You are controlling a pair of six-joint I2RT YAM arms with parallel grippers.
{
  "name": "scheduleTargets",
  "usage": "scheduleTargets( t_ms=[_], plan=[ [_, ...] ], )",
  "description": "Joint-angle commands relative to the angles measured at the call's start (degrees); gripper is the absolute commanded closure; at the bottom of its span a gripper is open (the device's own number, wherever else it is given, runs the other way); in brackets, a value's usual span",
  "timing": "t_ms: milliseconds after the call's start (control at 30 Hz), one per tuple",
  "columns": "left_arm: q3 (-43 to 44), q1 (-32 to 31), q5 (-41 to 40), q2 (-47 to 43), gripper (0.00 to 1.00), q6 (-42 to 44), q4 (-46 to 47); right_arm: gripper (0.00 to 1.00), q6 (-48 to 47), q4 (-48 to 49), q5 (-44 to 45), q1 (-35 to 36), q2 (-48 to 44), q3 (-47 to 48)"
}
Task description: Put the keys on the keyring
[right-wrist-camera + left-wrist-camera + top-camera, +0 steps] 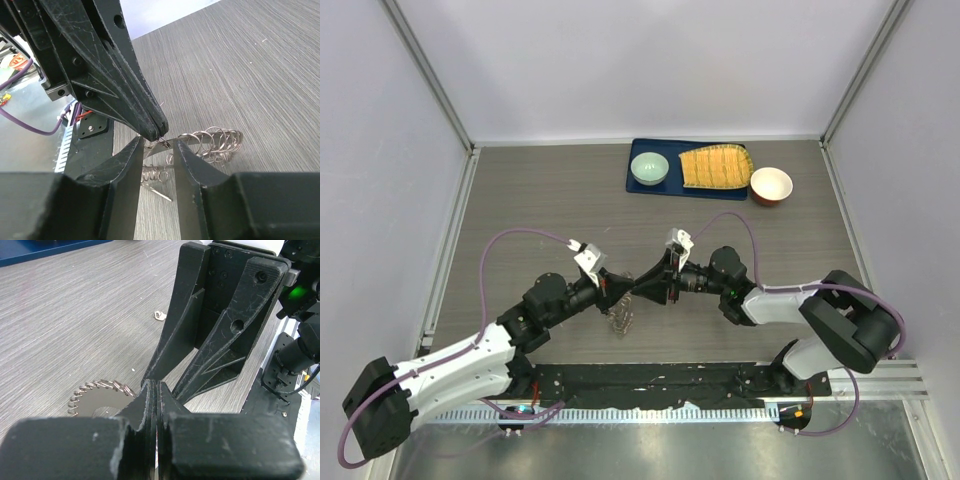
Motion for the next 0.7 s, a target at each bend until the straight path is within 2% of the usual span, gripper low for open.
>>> scheduleTargets(
  t_ms=[0,167,533,633,667],
  plan=[
    [2.1,-0.2,1.8,-0.1,1.00,-0.8,6.2,0.65,0.7,5.5,-2.4,0.1,1.2,1.8],
    [1.7,-0.2,2.1,0.0,1.00,-1.5,7.3,0.72,1.1,6.5,-2.6,0.1,1.5,1.7],
    [1.2,-0.2,1.8,0.0,1.00,-2.8,7.1,0.99,1.4,7.9,-1.3,0.1,0.9,1.4],
    [1.4,-0.2,0.4,-1.2,0.99,-2.1,3.6,0.99,1.0,7.0,-0.8,0.1,0.1,1.3],
    [2.0,-0.2,-0.3,-2.3,0.95,-1.7,2.3,0.99,0.7,6.3,-0.7,0.1,-0.2,1.4]
  ],
)
